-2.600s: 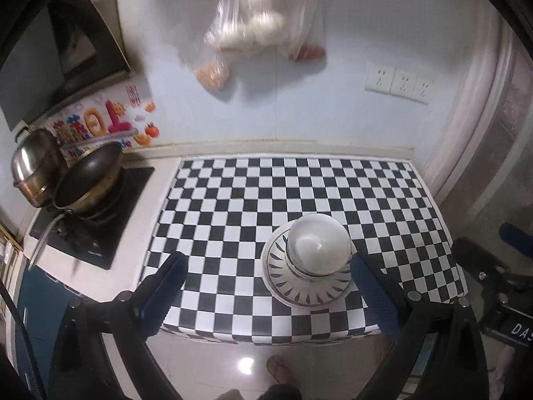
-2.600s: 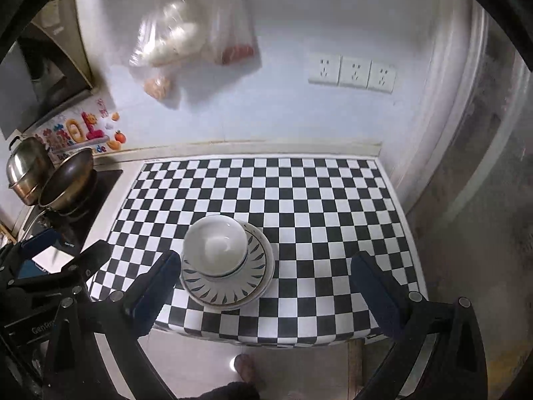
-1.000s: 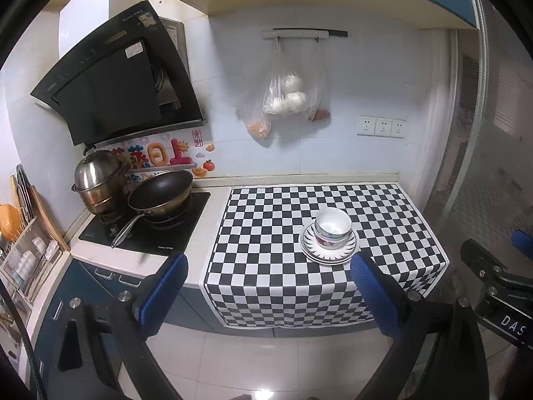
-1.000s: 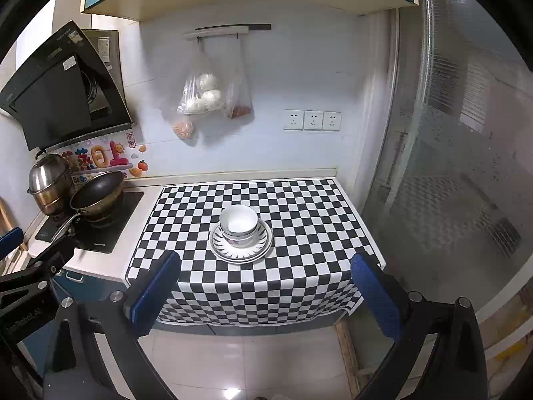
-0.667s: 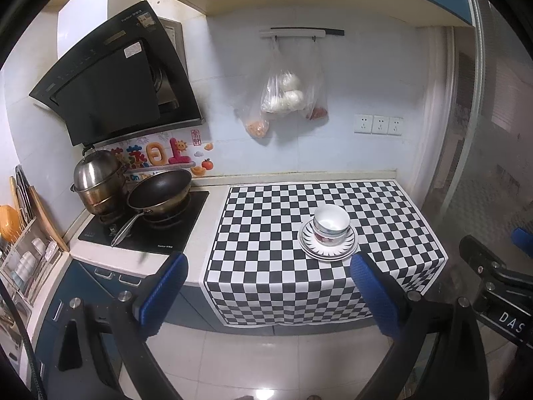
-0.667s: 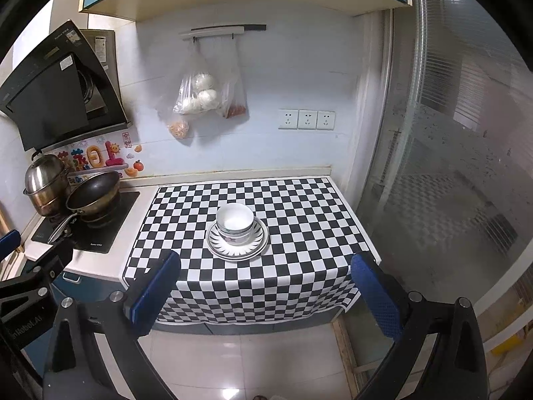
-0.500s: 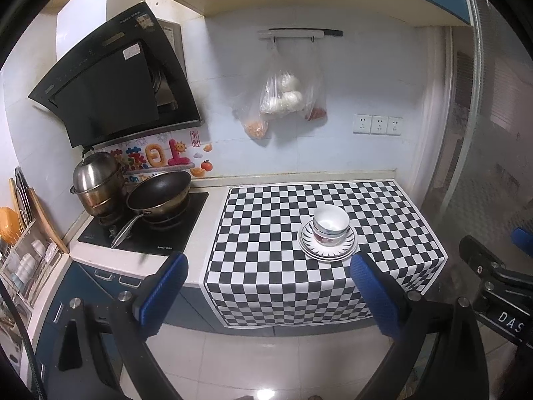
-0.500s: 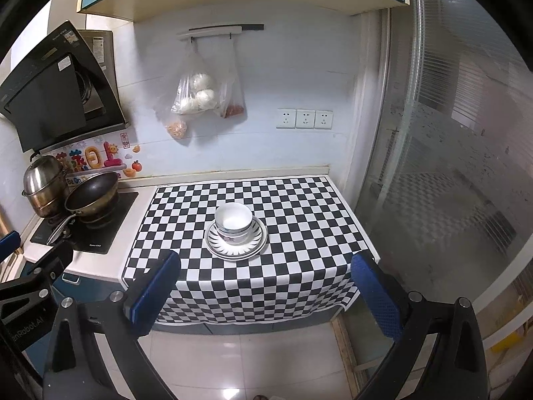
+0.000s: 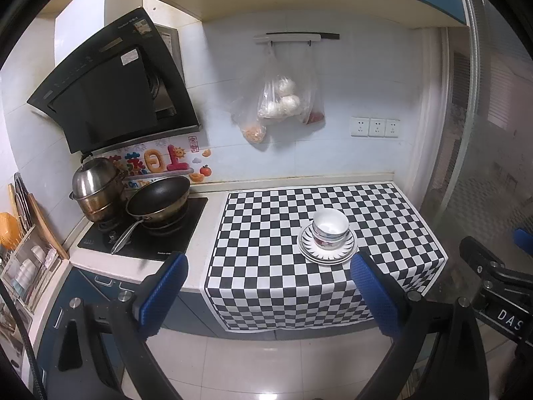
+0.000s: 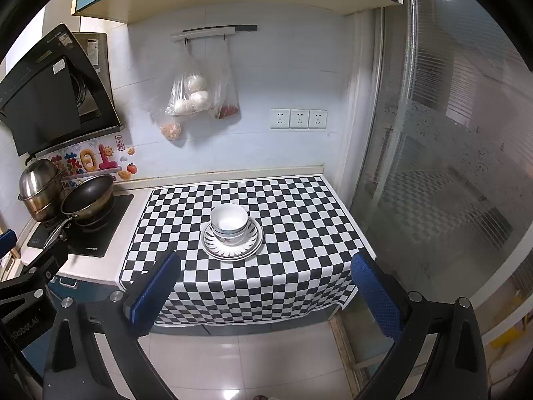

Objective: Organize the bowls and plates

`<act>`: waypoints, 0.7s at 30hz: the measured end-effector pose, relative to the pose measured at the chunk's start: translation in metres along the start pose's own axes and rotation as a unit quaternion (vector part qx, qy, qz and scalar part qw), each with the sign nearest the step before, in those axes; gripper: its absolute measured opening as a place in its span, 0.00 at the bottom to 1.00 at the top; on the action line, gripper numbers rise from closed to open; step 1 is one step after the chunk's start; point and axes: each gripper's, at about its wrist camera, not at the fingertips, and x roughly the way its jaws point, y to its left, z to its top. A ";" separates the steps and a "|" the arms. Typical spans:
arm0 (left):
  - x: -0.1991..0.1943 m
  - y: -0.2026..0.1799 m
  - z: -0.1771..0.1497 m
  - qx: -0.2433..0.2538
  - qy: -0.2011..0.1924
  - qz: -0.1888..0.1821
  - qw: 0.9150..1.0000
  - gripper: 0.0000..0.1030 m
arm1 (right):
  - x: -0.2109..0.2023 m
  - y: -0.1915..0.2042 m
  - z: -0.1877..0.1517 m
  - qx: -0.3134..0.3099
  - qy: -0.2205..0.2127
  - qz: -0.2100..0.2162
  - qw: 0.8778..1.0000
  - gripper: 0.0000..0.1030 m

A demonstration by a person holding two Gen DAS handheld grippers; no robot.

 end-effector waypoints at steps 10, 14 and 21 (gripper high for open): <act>0.000 0.007 0.001 -0.002 -0.002 -0.001 1.000 0.97 | -0.001 0.000 0.000 0.001 0.000 -0.003 1.000 1.00; -0.001 0.008 0.001 -0.002 -0.004 -0.001 1.000 0.97 | -0.001 0.000 0.001 -0.001 0.000 -0.003 1.000 1.00; -0.004 0.011 -0.001 -0.004 -0.002 0.000 1.000 0.97 | -0.003 0.003 0.001 -0.006 -0.002 -0.001 1.000 1.00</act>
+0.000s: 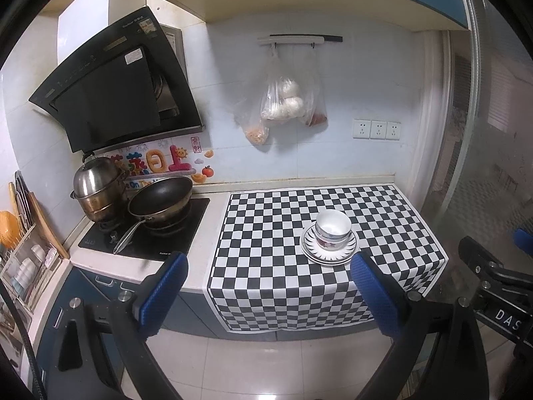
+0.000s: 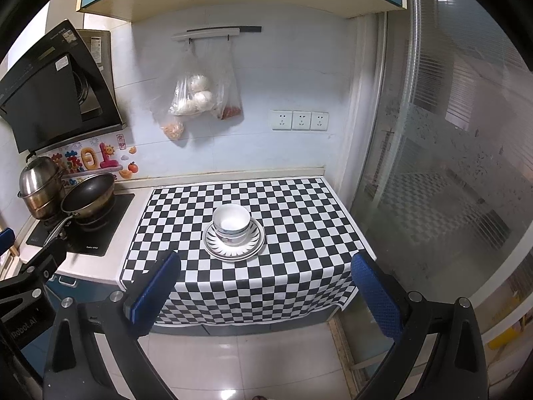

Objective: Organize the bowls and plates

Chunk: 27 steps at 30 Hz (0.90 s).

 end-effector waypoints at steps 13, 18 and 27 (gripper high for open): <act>-0.001 0.000 -0.001 0.000 0.000 0.002 1.000 0.97 | 0.000 0.000 0.000 0.001 0.001 0.003 1.000 1.00; -0.002 0.001 -0.001 -0.001 0.000 0.002 1.000 0.97 | 0.000 0.000 0.000 0.001 0.001 0.004 1.000 1.00; -0.001 0.001 -0.001 0.001 0.000 0.001 1.000 0.97 | -0.002 0.002 -0.003 0.001 0.002 0.002 1.000 1.00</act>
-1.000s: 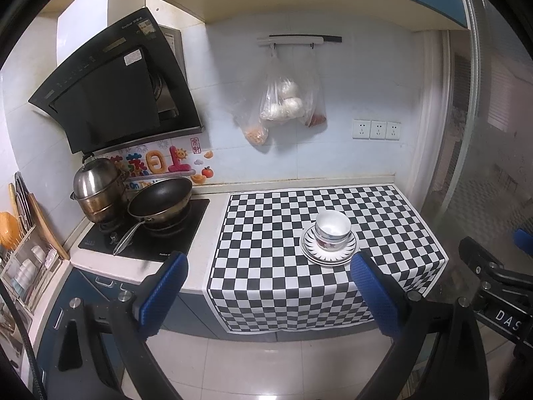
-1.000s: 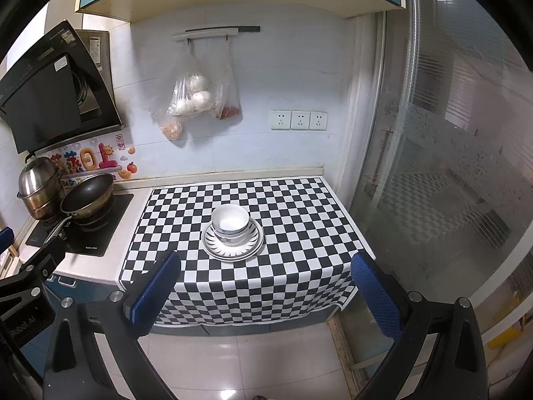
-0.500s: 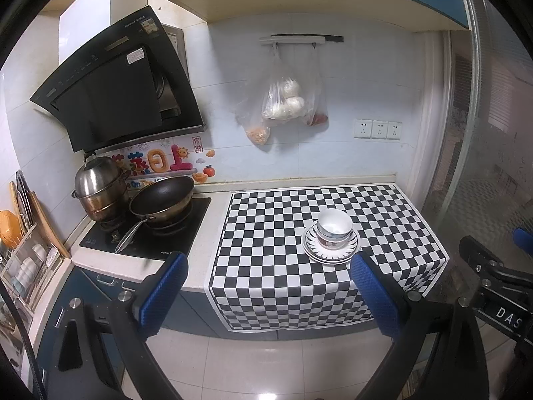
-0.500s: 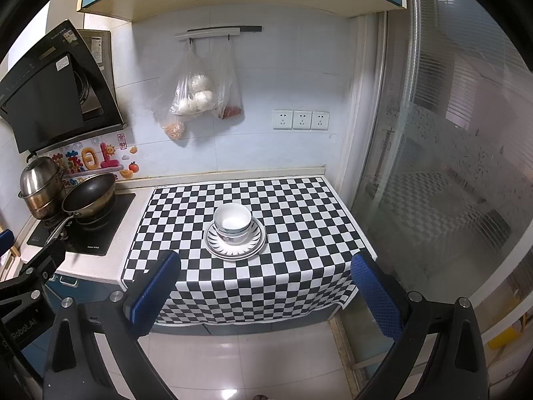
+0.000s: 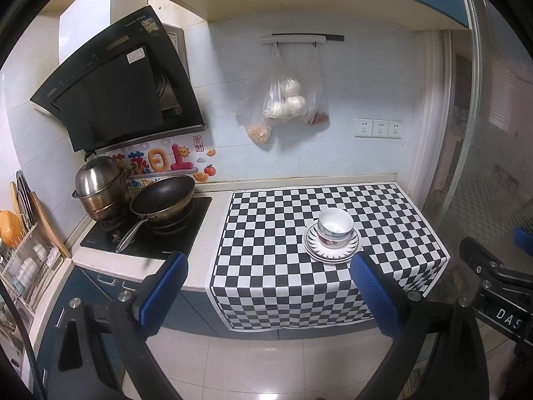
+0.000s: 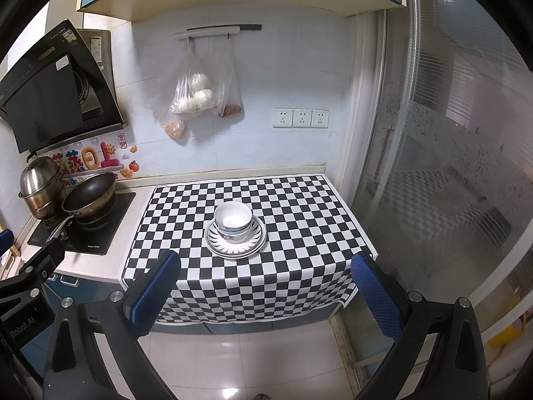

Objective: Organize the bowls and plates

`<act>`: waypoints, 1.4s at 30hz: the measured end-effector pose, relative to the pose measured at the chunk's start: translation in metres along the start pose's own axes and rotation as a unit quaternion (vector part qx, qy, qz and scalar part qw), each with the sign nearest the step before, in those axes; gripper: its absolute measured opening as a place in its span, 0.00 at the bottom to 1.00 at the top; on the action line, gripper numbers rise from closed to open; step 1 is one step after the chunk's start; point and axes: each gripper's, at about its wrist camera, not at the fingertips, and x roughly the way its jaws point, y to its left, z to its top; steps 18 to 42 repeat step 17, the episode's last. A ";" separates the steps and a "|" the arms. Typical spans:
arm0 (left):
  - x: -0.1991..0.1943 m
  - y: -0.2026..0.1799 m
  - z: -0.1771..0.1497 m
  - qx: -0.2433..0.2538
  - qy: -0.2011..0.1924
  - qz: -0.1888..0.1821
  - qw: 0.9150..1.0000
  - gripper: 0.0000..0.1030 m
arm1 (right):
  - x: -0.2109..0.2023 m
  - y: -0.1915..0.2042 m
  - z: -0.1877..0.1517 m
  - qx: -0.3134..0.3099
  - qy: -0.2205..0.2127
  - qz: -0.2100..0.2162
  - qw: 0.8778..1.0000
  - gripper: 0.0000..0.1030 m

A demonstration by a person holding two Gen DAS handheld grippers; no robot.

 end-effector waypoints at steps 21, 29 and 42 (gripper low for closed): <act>-0.002 0.015 -0.001 0.003 -0.012 0.001 1.000 0.97 | 0.000 0.000 0.000 0.000 0.000 -0.001 1.000 1.00; -0.002 0.015 -0.001 0.003 -0.012 0.001 1.000 0.97 | 0.000 0.000 0.000 0.000 0.000 -0.001 1.000 1.00; -0.002 0.015 -0.001 0.003 -0.012 0.001 1.000 0.97 | 0.000 0.000 0.000 0.000 0.000 -0.001 1.000 1.00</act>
